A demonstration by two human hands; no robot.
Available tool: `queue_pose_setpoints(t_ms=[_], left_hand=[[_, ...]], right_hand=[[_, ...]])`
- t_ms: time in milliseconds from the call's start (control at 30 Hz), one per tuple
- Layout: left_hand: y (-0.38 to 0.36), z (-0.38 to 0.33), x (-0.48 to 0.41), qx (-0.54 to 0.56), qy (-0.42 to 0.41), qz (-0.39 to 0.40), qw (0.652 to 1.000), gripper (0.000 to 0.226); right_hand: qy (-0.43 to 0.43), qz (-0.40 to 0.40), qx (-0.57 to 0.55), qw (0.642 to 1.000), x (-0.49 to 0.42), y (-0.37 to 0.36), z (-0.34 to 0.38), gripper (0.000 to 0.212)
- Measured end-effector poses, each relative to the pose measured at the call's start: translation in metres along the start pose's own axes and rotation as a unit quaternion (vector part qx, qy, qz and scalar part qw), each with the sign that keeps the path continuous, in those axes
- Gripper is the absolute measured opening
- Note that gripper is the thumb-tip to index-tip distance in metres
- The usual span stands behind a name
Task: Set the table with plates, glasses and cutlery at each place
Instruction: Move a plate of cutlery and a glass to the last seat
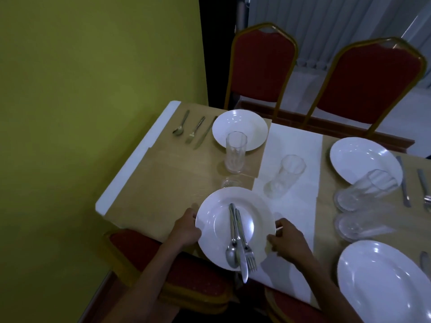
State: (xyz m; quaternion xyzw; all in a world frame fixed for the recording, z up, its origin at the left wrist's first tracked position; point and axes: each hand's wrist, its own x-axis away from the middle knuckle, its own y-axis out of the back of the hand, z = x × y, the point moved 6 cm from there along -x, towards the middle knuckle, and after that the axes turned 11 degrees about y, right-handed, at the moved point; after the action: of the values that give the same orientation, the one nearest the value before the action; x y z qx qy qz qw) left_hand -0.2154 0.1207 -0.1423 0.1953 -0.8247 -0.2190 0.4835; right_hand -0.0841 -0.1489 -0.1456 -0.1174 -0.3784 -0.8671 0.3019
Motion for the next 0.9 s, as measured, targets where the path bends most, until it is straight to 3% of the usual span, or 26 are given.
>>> queue_pose_setpoints(t_ms=[367,533,667,900], left_hand=[[0.122,0.059,-0.051,-0.061,0.014,0.002,0.998,0.043],[0.127,0.059,-0.053,-0.071,0.004,0.023,0.997,0.038],[0.117,0.065,-0.063,-0.068,0.010,0.094,0.993,0.034],[0.093,0.058,-0.060,-0.151,-0.039,0.159,0.975,0.011]], right_hand=[[0.052,0.045,0.027,0.997,-0.051,-0.097,0.118,0.026],[0.039,0.047,0.053,0.997,-0.057,-0.105,0.123,0.027],[0.035,0.045,0.065,0.996,-0.056,-0.100,0.120,0.032],[0.011,0.028,0.085,0.996,-0.049,-0.083,0.092,0.021]])
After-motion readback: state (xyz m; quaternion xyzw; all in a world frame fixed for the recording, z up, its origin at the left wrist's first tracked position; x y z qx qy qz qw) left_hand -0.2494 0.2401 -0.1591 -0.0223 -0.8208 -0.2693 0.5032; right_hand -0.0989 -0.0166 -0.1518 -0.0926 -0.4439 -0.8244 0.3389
